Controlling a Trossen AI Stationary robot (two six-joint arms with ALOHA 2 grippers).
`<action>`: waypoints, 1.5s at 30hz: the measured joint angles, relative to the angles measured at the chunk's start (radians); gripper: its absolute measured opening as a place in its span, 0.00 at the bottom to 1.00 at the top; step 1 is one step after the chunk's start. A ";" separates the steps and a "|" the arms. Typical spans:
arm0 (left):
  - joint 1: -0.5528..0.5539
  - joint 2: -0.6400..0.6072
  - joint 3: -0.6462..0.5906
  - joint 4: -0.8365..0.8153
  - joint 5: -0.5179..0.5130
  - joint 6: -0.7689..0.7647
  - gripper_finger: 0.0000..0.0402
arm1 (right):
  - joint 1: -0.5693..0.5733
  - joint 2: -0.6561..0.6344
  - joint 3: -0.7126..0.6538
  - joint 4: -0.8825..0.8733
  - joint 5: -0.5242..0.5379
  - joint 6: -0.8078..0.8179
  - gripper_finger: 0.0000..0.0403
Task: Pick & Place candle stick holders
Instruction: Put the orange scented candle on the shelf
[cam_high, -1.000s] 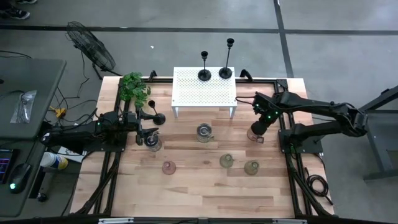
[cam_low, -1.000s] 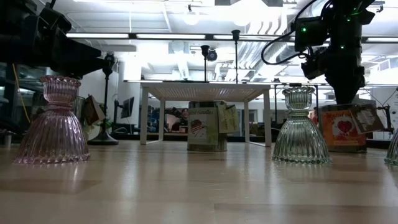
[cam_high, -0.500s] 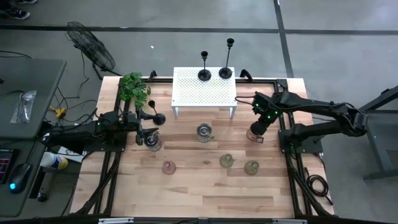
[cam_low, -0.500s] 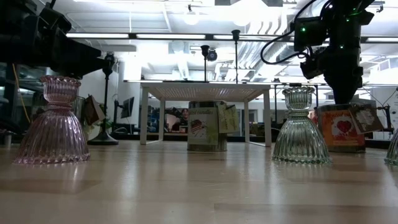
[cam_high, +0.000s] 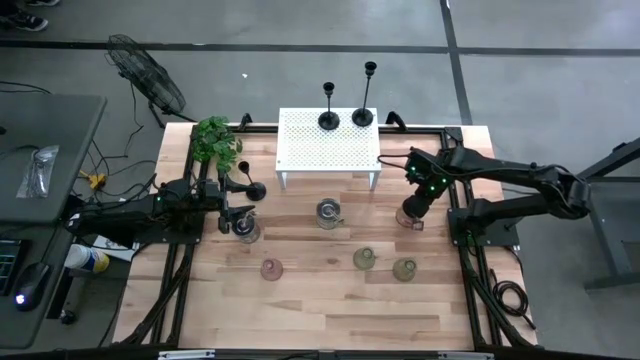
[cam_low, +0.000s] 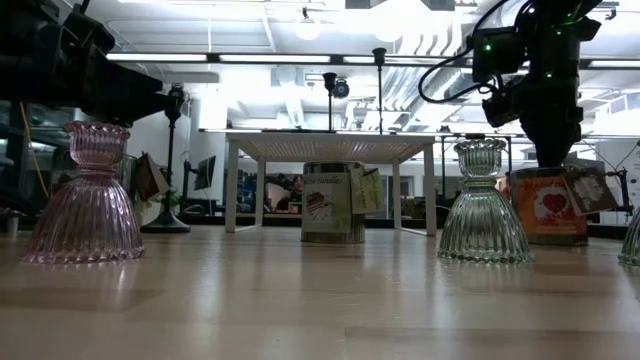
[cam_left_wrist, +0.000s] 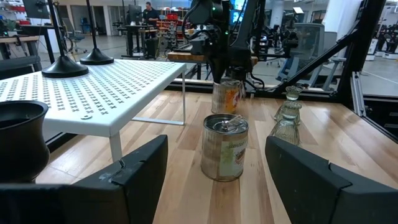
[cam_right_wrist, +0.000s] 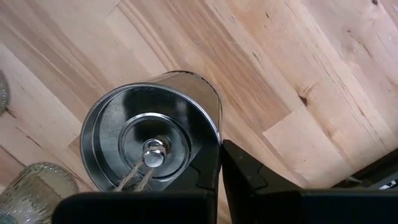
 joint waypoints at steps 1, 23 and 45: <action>0.000 0.000 0.000 0.000 0.000 0.000 0.66 | 0.000 0.001 0.009 -0.010 -0.002 0.000 0.01; 0.000 0.000 0.000 0.000 0.000 0.000 0.66 | 0.000 -0.036 0.127 -0.108 0.000 -0.005 0.01; 0.000 0.000 0.000 0.000 0.000 0.000 0.66 | -0.092 0.178 0.759 -0.328 0.027 -0.297 0.01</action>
